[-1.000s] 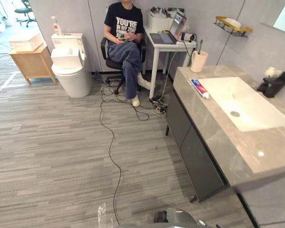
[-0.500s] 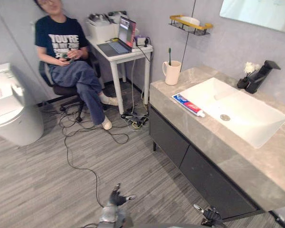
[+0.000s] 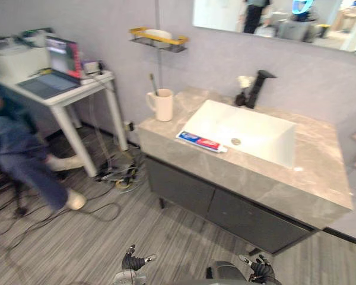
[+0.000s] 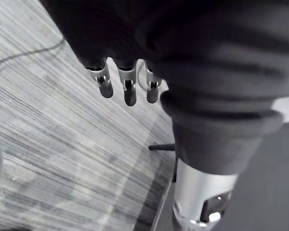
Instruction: Organize washtable
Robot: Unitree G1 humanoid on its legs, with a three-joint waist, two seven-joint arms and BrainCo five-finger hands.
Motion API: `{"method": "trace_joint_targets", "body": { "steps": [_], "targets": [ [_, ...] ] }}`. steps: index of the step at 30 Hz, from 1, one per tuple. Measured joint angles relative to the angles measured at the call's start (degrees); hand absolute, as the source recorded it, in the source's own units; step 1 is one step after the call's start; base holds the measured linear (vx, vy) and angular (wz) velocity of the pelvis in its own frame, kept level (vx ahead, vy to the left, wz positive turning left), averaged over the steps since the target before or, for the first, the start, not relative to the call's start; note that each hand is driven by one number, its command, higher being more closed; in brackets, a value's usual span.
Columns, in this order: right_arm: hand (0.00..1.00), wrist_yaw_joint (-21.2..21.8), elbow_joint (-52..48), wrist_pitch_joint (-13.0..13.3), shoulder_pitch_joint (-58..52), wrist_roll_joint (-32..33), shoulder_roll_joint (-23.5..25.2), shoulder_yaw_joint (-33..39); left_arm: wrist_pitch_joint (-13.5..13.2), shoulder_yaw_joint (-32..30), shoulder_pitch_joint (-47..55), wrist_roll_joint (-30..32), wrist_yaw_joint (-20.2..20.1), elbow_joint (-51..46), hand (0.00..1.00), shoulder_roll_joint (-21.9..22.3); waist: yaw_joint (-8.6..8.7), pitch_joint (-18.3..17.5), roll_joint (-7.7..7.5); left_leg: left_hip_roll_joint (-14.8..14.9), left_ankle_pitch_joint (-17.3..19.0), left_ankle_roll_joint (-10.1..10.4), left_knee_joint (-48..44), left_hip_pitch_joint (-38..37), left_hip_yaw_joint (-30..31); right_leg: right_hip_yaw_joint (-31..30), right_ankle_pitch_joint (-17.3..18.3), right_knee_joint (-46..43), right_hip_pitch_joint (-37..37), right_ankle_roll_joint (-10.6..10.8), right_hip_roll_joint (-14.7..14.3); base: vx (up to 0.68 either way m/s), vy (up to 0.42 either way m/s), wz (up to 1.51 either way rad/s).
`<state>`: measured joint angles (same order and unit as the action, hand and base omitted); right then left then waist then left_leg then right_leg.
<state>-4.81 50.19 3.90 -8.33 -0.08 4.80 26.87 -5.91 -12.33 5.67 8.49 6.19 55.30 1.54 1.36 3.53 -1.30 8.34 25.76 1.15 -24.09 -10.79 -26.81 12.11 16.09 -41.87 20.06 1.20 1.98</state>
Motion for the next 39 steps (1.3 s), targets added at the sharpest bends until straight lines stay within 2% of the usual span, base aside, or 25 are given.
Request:
{"method": "trace_joint_targets", "body": {
  "steps": [1, 2, 3, 6, 7, 8, 10, 13, 16, 19, 20, 21, 22, 25, 27, 28, 29, 31, 32, 33, 34, 35, 36, 37, 39],
  "targets": [
    [0.00, 0.0, 0.2, -0.2, 0.0, 0.0, 0.0, 0.2, 0.1, -0.5, -0.1, 0.0, 0.0, 0.0, 0.00, 0.3, -0.25, -0.1, -0.06, -0.1, 0.0, 0.2, 0.9, -0.9, -1.4, 3.2, -0.8, 4.1, -0.3, -0.8, 0.0, 0.28, 0.040, -0.96],
    [0.00, -0.1, 0.2, -0.3, -0.1, 0.0, 0.0, 0.2, 0.2, -1.4, -0.2, 0.0, 0.0, 0.0, 0.00, 0.8, -0.41, -0.1, -0.13, -0.7, -0.1, 0.5, 2.5, -2.1, -3.3, 7.4, -2.7, 9.4, -1.1, -3.3, -0.1, 0.35, 0.060, -0.86],
    [0.00, -0.1, 0.3, -0.3, 0.0, 0.6, -0.1, 0.2, 0.6, -2.7, -0.2, 0.1, 0.0, 0.1, 0.00, 1.5, 0.17, -0.2, 0.75, -0.6, -0.5, 1.2, 2.9, -3.2, -3.4, 8.4, -5.3, 11.1, -2.1, -8.3, -1.1, 0.46, 0.071, -0.80],
    [0.00, 0.0, 1.4, -0.4, 0.2, 0.6, -0.7, 0.1, 0.6, -4.4, -0.9, 0.2, -0.3, 0.1, 0.00, 1.7, 0.61, -0.2, 1.32, 3.5, -6.1, 2.0, -14.2, 2.4, 1.6, 6.3, -3.9, 13.9, -5.6, -8.6, -4.2, 0.40, 0.008, -0.44],
    [0.00, 0.0, 1.4, -0.5, 0.3, 0.7, -0.7, 0.0, 0.6, -5.9, -1.2, 0.2, -0.7, 0.1, 0.00, 2.1, 0.57, 0.2, 2.02, 6.0, -14.0, 1.9, -28.3, 8.5, 7.4, 5.4, -3.1, 15.7, -8.5, -8.8, -5.7, 0.33, -0.005, -0.45],
    [0.00, 0.0, 1.6, -0.6, 0.4, 0.7, -1.3, -0.1, 0.6, -6.9, -1.3, 0.1, -1.1, -0.4, 0.00, 2.7, -0.10, 0.7, 3.09, 8.2, -17.2, 2.3, -39.1, 13.7, 11.3, 4.1, -2.5, 16.9, -11.2, -9.1, -7.2, 0.33, 0.020, -0.55],
    [0.00, -0.2, 3.3, -1.2, 1.1, 0.7, -1.4, -0.3, 0.6, -8.6, -1.1, -0.1, -0.9, -1.1, 0.00, 2.3, -1.18, 0.8, 2.84, 10.1, -16.8, 2.1, -46.0, 19.2, 12.6, 0.7, -1.9, 18.6, -15.3, -9.0, -7.9, 0.37, 0.074, -0.81],
    [0.00, -0.4, 4.1, -1.9, 1.2, 0.5, -1.5, -0.4, 0.5, -8.6, 0.2, -0.7, -0.8, -3.1, 0.00, 2.2, -1.48, 0.7, 2.32, 11.8, -15.3, -0.2, -40.9, 23.1, 12.2, -3.6, -2.3, 22.6, -19.8, -7.8, -7.8, 0.32, 0.107, -0.79],
    [0.00, -0.6, 4.5, -2.0, 1.8, 0.1, -1.5, -0.1, 0.4, -8.5, 0.4, -1.3, -0.3, -3.0, 0.00, 2.1, -2.15, 0.8, 2.26, 13.6, -14.7, 0.3, -22.5, 22.5, 13.8, -9.4, -2.5, 23.8, -22.3, -4.8, -6.6, 0.29, 0.222, -0.96],
    [0.00, -0.6, 4.8, -1.9, 1.4, -0.5, -1.5, 0.3, 1.0, -8.8, 0.2, -2.1, 1.1, -2.4, 0.00, 2.3, -2.06, 0.7, 2.09, 11.7, -15.0, 1.5, -7.1, 18.8, 21.4, -13.3, -0.6, 21.7, -22.2, -1.1, -4.1, 0.22, 0.384, -0.66],
    [0.00, -0.6, 4.9, -1.9, 1.4, -0.5, -1.7, 0.4, 0.9, -8.4, 0.6, -2.7, 1.5, -1.2, 0.00, 1.9, -2.05, 0.6, 2.40, 11.1, -16.1, 3.0, -1.8, 17.1, 25.0, -15.0, 0.6, 20.4, -21.4, 1.0, -2.9, 0.16, 0.545, -0.68],
    [0.00, -0.6, 5.4, -2.0, 1.4, -0.6, -2.3, 0.7, 0.9, -8.3, 0.7, -3.5, 1.5, -0.5, 0.00, 1.9, -2.19, -0.1, 2.57, 8.8, -13.8, 7.5, -0.9, 15.8, 26.4, -17.1, 1.6, 19.5, -20.7, 2.8, -1.2, 0.14, 0.560, -0.59],
    [0.00, -0.6, 5.4, -2.0, 1.3, -0.6, -1.9, 1.0, 1.1, -8.3, 0.8, -3.6, 1.7, -0.5, 0.00, 1.6, -1.90, -0.4, 1.91, 7.8, -12.9, 8.4, -1.0, 16.0, 26.2, -17.6, 1.7, 19.7, -20.3, 3.5, 0.0, 0.10, 0.482, -0.47],
    [0.00, -0.3, 6.8, -2.0, 1.2, -0.6, -0.7, 2.6, 2.1, -8.2, 0.8, -5.7, 1.6, -0.4, 0.00, -0.4, -1.86, -0.9, -0.85, 4.2, -9.6, 6.4, -7.9, 18.8, 25.5, -18.5, 0.0, 20.3, -19.6, 6.3, 4.4, 0.00, 0.414, -0.26],
    [0.00, -0.2, 6.6, -2.0, 0.9, -0.5, -0.7, 4.7, 2.2, -7.5, 0.9, -5.6, 1.3, -0.6, 0.00, -0.3, -1.87, -0.6, 0.24, 3.5, -4.3, 5.7, -12.1, 20.1, 24.8, -18.8, -0.6, 19.0, -18.7, 8.0, 5.6, -0.19, 0.521, -0.40],
    [0.00, 0.0, 4.3, -3.3, -1.2, -0.4, -1.0, 4.7, 0.2, -6.4, 2.0, -5.6, 1.2, -1.8, 0.00, -0.7, -2.28, -1.3, -0.37, 0.2, -2.7, 3.1, -14.1, 22.4, 21.4, -14.3, -5.5, 22.9, -18.2, 6.4, 10.8, -0.39, 0.689, -0.57],
    [0.00, 0.0, 4.2, -3.3, -1.2, -0.5, -1.6, 3.4, -0.1, -5.7, 2.2, -5.6, 1.3, -1.8, 0.00, -0.8, -2.27, -1.4, -0.08, 0.2, -3.1, 2.4, -13.5, 22.5, 20.6, -11.2, -7.6, 23.7, -17.8, 3.7, 11.6, -0.38, 0.588, -0.57],
    [0.00, 0.0, 3.3, -3.2, -1.9, -0.5, -1.8, 1.4, -0.1, -5.6, 2.3, -5.6, 1.3, -1.7, 0.00, -0.8, -2.26, -1.4, -0.21, -0.1, -3.4, 2.4, -12.3, 21.8, 19.5, -9.8, -10.3, 25.6, -17.8, 4.2, 12.2, -0.14, 0.156, -0.41],
    [0.00, 0.0, 2.8, -3.3, -1.9, -0.5, -1.8, 1.3, -0.2, -5.4, 3.2, -5.6, 1.2, -1.8, 0.00, -1.0, -2.12, -2.2, -0.49, -0.5, -4.7, 0.1, -10.9, 21.9, 18.3, -6.3, -10.4, 25.2, -17.7, 4.1, 12.6, -0.10, 0.059, -0.20],
    [0.00, 0.0, 2.9, -3.4, -2.1, -0.6, -1.8, 1.3, -0.3, -5.5, 3.3, -5.6, 1.1, -1.8, 0.00, -1.2, -2.19, -2.5, -0.97, -1.1, -5.4, -1.0, -10.1, 22.0, 17.8, -4.4, -10.1, 23.1, -16.8, 4.7, 13.7, -0.06, 0.038, -0.08],
    [0.00, -0.1, 3.7, -3.7, -2.0, -1.1, -1.9, 1.8, -0.2, -6.3, 3.2, -5.6, 0.3, -1.8, 0.00, -1.5, -2.69, -3.3, -2.62, -3.3, -6.2, -1.6, -8.2, 22.1, 17.5, -2.4, -12.9, 23.5, -15.4, 10.1, 15.7, -0.04, 0.016, -0.04],
    [0.00, -0.1, 5.2, -3.8, -2.0, -1.7, -2.6, 2.5, -0.2, -6.4, 3.7, -5.6, 0.1, -1.1, 0.00, -0.8, -3.13, -4.8, -0.39, -2.8, -7.4, -1.7, -5.3, 22.0, 17.9, -1.5, -15.5, 29.0, -17.2, 8.9, 14.5, 0.02, -0.045, -0.09],
    [0.00, 0.0, 6.0, -4.1, -1.8, -1.8, -3.1, 3.0, -0.2, -6.4, 4.0, -5.5, 0.0, -0.4, 0.00, -0.4, -3.36, -5.4, 0.49, -2.3, -8.3, -1.4, -3.3, 21.5, 17.6, -1.0, -14.8, 29.3, -17.9, 7.9, 13.6, 0.05, -0.073, 0.09],
    [0.00, -0.1, 6.9, -4.1, -1.8, -2.0, -3.7, 2.9, -0.2, -6.1, 4.0, -5.6, 0.1, 0.0, 0.00, -0.8, -3.07, -5.2, -0.67, -3.1, -9.5, -0.1, -0.7, 20.0, 18.1, -0.6, -13.1, 28.7, -20.1, 7.1, 12.6, 0.07, -0.082, 0.01],
    [0.00, 0.0, 10.8, -4.2, 0.4, -2.3, -4.7, 4.1, -0.2, -6.1, 3.1, -5.6, 0.0, 1.1, 0.00, -2.0, -3.83, -5.0, -1.12, -4.5, -11.8, 0.7, 1.7, 18.8, 18.5, 0.5, -12.7, 34.5, -22.8, 7.1, 12.7, 0.01, -0.062, -0.09]
  ]
}}
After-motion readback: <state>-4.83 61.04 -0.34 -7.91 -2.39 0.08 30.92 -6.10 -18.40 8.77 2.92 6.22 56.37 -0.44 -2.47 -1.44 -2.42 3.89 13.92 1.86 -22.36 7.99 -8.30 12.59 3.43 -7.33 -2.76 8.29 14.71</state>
